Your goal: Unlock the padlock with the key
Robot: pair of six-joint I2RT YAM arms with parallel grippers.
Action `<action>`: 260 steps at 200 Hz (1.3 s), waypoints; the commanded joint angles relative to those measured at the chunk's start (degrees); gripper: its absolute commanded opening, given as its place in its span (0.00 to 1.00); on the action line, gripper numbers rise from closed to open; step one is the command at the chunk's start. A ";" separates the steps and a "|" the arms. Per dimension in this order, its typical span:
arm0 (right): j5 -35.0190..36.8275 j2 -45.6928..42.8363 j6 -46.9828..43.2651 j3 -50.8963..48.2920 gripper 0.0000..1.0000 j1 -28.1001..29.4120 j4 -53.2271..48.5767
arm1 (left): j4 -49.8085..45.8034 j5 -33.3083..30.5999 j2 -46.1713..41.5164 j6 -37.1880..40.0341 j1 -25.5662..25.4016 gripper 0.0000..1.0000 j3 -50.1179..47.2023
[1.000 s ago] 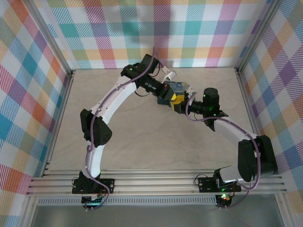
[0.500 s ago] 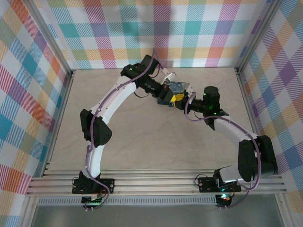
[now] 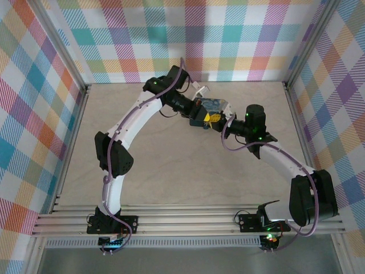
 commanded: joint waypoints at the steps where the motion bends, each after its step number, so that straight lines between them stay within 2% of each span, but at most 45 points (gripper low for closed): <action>1: -1.91 -0.64 -2.79 1.14 0.22 0.32 -1.49 | 1.41 2.45 -2.87 -1.70 0.92 0.00 -0.87; 11: -2.75 -0.55 -3.08 1.07 0.33 0.34 -2.16 | 1.50 2.76 -2.94 -1.75 1.00 0.00 -0.87; 26: -2.76 -0.64 -3.26 0.99 0.37 0.43 -2.63 | 1.51 3.27 -2.98 -1.72 1.09 0.00 -0.79; 122: -4.04 -0.02 -5.22 3.35 0.38 1.70 -5.42 | 1.87 3.94 -3.00 -2.47 1.09 0.00 -0.83; 159: -3.37 0.07 -4.38 3.73 0.28 1.78 -4.32 | 1.60 3.94 -3.06 -2.40 1.09 0.00 -1.10; 202: -1.21 -0.85 -4.62 2.90 0.00 1.80 -3.53 | 1.25 3.36 -3.33 -2.20 1.39 0.00 -1.96; 242: 5.61 -2.38 -7.99 2.51 0.00 2.34 -4.57 | 0.73 -0.65 -4.34 -3.76 1.61 0.00 -3.37; 260: 8.85 -2.83 -12.13 2.95 0.00 2.99 -6.69 | 1.34 -3.28 -5.23 -6.62 1.92 0.15 -4.29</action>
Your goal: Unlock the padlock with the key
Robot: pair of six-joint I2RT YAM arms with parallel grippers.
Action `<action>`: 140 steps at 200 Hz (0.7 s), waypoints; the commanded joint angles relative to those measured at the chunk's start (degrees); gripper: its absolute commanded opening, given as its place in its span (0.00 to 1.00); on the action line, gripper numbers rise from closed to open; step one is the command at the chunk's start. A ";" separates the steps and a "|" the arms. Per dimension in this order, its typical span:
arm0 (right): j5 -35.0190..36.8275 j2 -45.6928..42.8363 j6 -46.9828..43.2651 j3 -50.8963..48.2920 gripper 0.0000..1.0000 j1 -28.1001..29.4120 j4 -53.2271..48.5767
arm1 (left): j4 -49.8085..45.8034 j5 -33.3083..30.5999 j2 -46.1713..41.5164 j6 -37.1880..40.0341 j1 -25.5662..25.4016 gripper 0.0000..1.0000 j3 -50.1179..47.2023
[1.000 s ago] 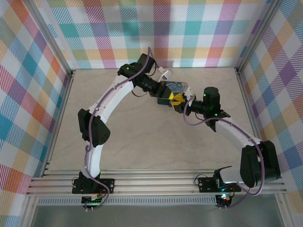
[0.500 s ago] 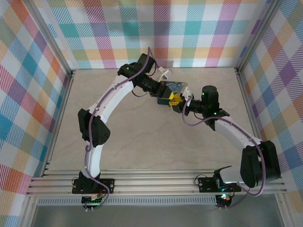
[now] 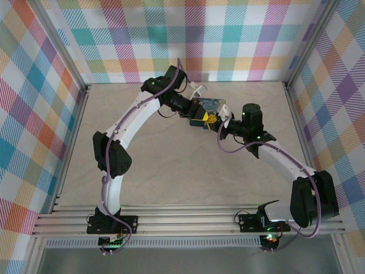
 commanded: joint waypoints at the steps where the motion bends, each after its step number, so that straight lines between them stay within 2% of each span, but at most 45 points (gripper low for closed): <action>1: 5.18 -2.20 -6.37 0.81 0.00 0.75 -1.92 | -0.04 -4.06 -3.96 -3.88 1.14 0.16 -1.71; 14: 6.60 -2.38 -9.30 1.18 0.00 1.22 -3.04 | 1.38 -6.88 -5.08 -7.74 1.25 0.25 -3.09; 31: 7.42 -2.38 -11.62 1.37 0.00 1.58 -3.18 | 2.29 -11.71 -6.10 -14.50 1.31 0.28 -4.46; 52: 7.83 -2.12 -12.77 1.45 0.00 1.96 -2.42 | 5.18 -14.46 -7.36 -26.22 1.24 0.29 -7.07; 77: 8.36 -1.18 -12.73 1.20 0.00 2.55 -0.28 | 12.91 -18.49 -10.91 -42.44 -0.01 0.28 -13.04; 100: 8.60 0.05 -12.38 0.93 0.00 2.94 1.82 | 12.17 -22.18 -10.67 -55.07 -1.82 0.21 -13.62; 115: 8.36 0.69 -12.29 1.01 0.00 3.33 2.64 | 12.30 -21.30 -9.19 -60.66 -3.23 0.16 -12.57; 140: 8.16 1.42 -12.63 1.19 0.00 3.81 2.83 | 11.38 -21.57 -7.59 -65.61 -5.22 0.18 -10.21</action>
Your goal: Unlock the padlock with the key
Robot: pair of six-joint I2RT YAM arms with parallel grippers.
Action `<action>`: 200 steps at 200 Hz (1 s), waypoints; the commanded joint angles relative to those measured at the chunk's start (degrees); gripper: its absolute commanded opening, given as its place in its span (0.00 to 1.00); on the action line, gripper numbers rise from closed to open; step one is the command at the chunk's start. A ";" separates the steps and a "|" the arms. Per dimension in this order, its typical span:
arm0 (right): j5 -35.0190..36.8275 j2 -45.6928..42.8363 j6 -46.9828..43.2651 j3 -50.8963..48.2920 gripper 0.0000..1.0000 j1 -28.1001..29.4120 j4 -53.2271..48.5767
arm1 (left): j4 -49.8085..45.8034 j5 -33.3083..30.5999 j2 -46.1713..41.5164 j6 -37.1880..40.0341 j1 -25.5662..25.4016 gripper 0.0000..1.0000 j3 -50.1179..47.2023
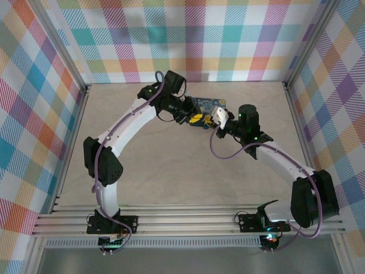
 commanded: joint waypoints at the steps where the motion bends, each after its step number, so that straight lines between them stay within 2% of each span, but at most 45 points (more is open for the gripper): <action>1: -0.48 0.98 -1.29 1.15 0.00 0.74 2.11 | 0.54 -1.05 1.03 -11.45 -2.09 0.18 2.65; 44: 0.38 0.84 -1.21 0.32 0.00 1.07 2.79 | -1.01 -1.21 0.02 -13.83 -2.29 0.23 2.20; 99: 0.17 -0.18 -1.21 -0.41 0.00 1.42 3.28 | -1.27 -2.42 -0.79 -14.94 -1.19 0.21 2.05; 200: -0.65 0.26 -1.90 -0.44 0.00 2.42 1.88 | -0.28 -3.74 -2.37 -15.06 -0.52 0.24 0.94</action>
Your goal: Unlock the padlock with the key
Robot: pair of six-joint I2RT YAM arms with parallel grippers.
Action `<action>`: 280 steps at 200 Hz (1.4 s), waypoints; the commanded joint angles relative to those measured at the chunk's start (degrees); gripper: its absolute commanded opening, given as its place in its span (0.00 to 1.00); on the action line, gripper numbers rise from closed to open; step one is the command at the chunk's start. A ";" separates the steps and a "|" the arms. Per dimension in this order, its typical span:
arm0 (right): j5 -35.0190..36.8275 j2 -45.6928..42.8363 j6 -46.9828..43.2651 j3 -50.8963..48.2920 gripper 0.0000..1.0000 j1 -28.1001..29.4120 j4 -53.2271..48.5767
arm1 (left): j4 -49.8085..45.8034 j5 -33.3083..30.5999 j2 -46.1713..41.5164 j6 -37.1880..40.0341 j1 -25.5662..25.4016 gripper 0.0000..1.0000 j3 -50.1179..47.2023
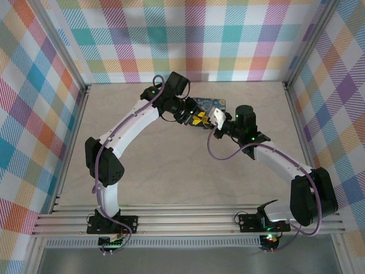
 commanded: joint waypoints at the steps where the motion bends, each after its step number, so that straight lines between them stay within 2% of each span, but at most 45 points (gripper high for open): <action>1: -1.88 -0.59 -1.55 -0.37 0.00 0.77 0.56 | 0.25 -0.08 -2.66 -0.53 0.39 0.24 0.17; 175: 0.41 1.41 -4.59 0.98 0.00 2.46 0.03 | -0.65 3.64 -3.29 -2.88 0.31 0.22 -4.12; 209: -0.81 1.17 -4.48 0.86 0.00 2.75 0.76 | 0.76 4.00 -3.28 -3.29 0.35 0.11 -5.25; 230: -0.83 1.14 -4.77 0.70 0.00 2.88 0.90 | 1.71 4.43 -3.23 -3.04 0.50 0.00 -6.11; 247: -0.36 1.15 -4.86 0.69 0.00 2.85 0.78 | 2.99 4.61 -3.57 -2.57 0.65 0.00 -7.37; 280: 0.80 0.65 -3.88 0.60 0.25 2.86 0.55 | 5.43 4.51 -4.45 1.43 1.75 0.00 -9.07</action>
